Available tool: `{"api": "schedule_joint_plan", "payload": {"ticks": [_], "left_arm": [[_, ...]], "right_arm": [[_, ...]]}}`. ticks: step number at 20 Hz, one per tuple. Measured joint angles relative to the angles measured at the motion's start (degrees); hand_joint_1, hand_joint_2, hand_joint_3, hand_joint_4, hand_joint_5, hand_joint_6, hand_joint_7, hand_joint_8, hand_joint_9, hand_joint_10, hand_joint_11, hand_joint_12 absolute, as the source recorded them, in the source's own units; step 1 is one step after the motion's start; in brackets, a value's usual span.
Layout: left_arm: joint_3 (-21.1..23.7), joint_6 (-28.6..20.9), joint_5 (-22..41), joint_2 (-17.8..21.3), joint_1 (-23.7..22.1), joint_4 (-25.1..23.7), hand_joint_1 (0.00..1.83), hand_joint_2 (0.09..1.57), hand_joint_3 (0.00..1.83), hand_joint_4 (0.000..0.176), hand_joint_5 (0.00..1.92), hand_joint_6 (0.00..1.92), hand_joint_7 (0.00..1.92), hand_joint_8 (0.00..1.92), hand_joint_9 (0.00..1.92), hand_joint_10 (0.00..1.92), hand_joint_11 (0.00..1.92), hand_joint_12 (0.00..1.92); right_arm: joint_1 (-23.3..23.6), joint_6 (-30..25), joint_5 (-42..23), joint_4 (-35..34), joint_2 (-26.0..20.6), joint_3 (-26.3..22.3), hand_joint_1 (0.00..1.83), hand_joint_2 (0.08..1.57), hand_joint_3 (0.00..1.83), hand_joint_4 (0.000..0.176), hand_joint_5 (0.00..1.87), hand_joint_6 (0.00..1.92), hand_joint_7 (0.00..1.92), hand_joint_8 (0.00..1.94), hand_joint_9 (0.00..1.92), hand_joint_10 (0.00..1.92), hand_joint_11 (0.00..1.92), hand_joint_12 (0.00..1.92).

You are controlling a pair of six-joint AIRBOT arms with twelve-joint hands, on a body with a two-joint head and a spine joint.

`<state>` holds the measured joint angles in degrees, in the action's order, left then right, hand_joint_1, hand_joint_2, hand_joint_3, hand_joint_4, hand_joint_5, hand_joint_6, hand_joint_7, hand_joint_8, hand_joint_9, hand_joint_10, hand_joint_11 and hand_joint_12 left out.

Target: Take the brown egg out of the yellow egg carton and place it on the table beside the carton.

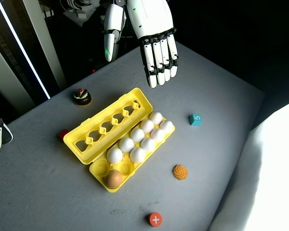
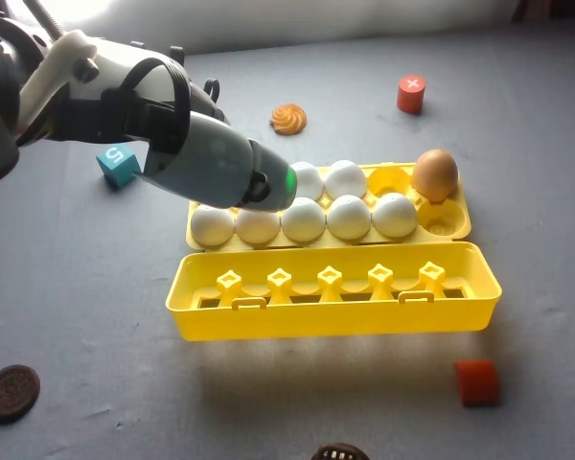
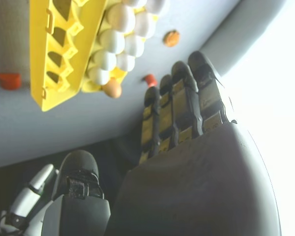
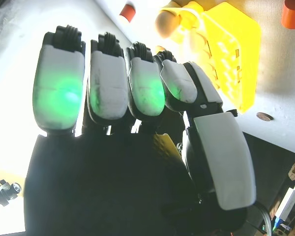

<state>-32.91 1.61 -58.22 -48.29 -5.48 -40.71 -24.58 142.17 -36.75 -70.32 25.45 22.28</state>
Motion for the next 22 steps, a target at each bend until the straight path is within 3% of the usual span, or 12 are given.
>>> {"api": "schedule_joint_plan", "payload": {"ticks": [1, 2, 10, 12, 13, 15, 16, 17, 18, 19, 20, 22], "left_arm": [[0.0, 0.0, 0.0, 0.0, 0.0, 0.0, 0.0, 1.03, 0.29, 0.0, 0.0, 0.02, 0.0, 0.02, 0.0, 0.02, 0.0, 0.01], [0.0, 0.0, -0.1, 0.0, 0.0, 0.0, 0.0, 1.14, 0.05, 0.0, 0.0, 0.0, 0.0, 0.0, 0.0, 0.0, 0.0, 0.0], [0.1, 0.0, 0.0, 0.0, 0.0, 0.1, 0.0, 1.18, 0.03, 0.0, 0.06, 0.02, 0.03, 0.01, 0.02, 0.01, 0.01, 0.01], [0.1, 0.0, 0.0, 0.0, 0.0, 0.1, 0.0, 1.19, 0.01, 0.0, 0.08, 0.0, 0.06, 0.0, 0.04, 0.0, 0.03, 0.02], [0.1, 0.0, -0.1, 0.0, 0.0, 0.1, 0.0, 1.2, 0.01, 0.0, 0.06, 0.0, 0.04, 0.0, 0.03, 0.0, 0.01, 0.01], [0.1, 0.0, 0.0, 0.0, 0.0, 0.1, 0.0, 1.19, 0.01, 0.0, 0.05, 0.0, 0.04, 0.01, 0.02, 0.01, 0.02, 0.01], [0.1, 0.0, 0.0, 0.0, 0.0, 0.1, 0.0, 1.2, 0.01, 0.0, 0.06, 0.01, 0.04, 0.01, 0.02, 0.0, 0.01, 0.01], [0.0, -0.1, -0.1, 0.0, 0.0, 0.0, 0.0, 1.2, 0.01, 0.0, 0.05, 0.01, 0.04, 0.01, 0.02, 0.0, 0.01, 0.01], [0.0, -0.1, -0.1, 0.0, 0.0, 0.0, 0.0, 1.2, 0.01, 0.0, 0.05, 0.01, 0.04, 0.01, 0.02, 0.0, 0.01, 0.01], [0.0, -0.2, 0.0, 0.0, 0.0, 0.0, 0.0, 1.21, 0.01, 0.0, 0.05, 0.0, 0.03, 0.0, 0.01, 0.0, 0.0, 0.0], [0.0, -0.2, 0.0, 0.0, 0.0, 0.0, 0.0, 1.21, 0.01, 0.0, 0.05, 0.0, 0.03, 0.0, 0.01, 0.0, 0.0, 0.0], [0.0, -0.2, -0.1, 0.0, 0.0, -0.1, 0.0, 1.21, 0.01, 0.0, 0.04, 0.01, 0.02, 0.01, 0.01, 0.01, 0.01, 0.0]], "right_arm": [[0.0, 0.0, 0.0, 0.0, 0.0, 0.0, 0.15, 1.06, 0.1, 0.0, 0.26, 0.06, 0.24, 0.06, 0.21, 0.07, 0.0, 0.5], [0.0, 0.2, 0.0, 0.0, 0.0, 0.0, 0.15, 1.1, 0.02, 0.0, 0.28, 0.01, 0.26, 0.01, 0.23, 0.02, 0.0, 0.51], [0.0, 0.3, -0.4, -0.2, -0.1, 0.0, 0.2, 1.09, 0.0, 0.0, 0.28, 0.0, 0.25, 0.0, 0.23, 0.01, 0.0, 0.55], [0.1, 0.3, -1.4, -0.2, 0.3, 0.0, 0.24, 1.08, 0.0, 0.0, 0.27, 0.0, 0.24, 0.0, 0.22, 0.0, 0.0, 0.52], [1.1, 0.4, -2.4, -0.9, 1.2, 0.2, 0.2, 1.06, 0.0, 0.0, 0.24, 0.0, 0.2, 0.0, 0.17, 0.0, 0.0, 0.39], [1.9, -2.6, -3.8, 1.1, 3.3, 1.4, 0.03, 0.91, 0.0, 0.037, 0.22, 0.01, 0.06, 0.01, 0.01, 0.0, 0.0, 0.05], [1.9, -4.2, -4.1, 1.9, 3.9, 1.9, 0.09, 0.79, 0.0, 0.08, 0.56, 0.04, 0.12, 0.01, 0.0, 0.0, 0.0, 0.01], [1.9, -9.0, -4.9, 4.5, 7.4, 4.3, 0.18, 0.74, 0.0, 0.094, 0.75, 0.03, 0.18, 0.01, 0.0, 0.0, 0.0, 0.0], [1.9, -9.6, -5.0, 4.8, 8.3, 5.0, 0.18, 0.74, 0.0, 0.094, 0.75, 0.03, 0.18, 0.01, 0.0, 0.0, 0.0, 0.0], [1.9, -10.1, -5.0, 5.7, 9.9, 6.3, 0.37, 0.69, 0.0, 0.092, 0.9, 0.03, 0.18, 0.0, 0.0, 0.0, 0.0, 0.0], [1.9, -10.2, -5.0, 6.5, 11.2, 7.5, 0.37, 0.69, 0.0, 0.092, 0.9, 0.03, 0.18, 0.0, 0.0, 0.0, 0.0, 0.0], [1.9, -11.3, -5.1, 8.5, 15.3, 12.3, 0.6, 0.68, 0.0, 0.088, 1.02, 0.02, 0.13, 0.0, 0.0, 0.0, 0.0, 0.0]]}}
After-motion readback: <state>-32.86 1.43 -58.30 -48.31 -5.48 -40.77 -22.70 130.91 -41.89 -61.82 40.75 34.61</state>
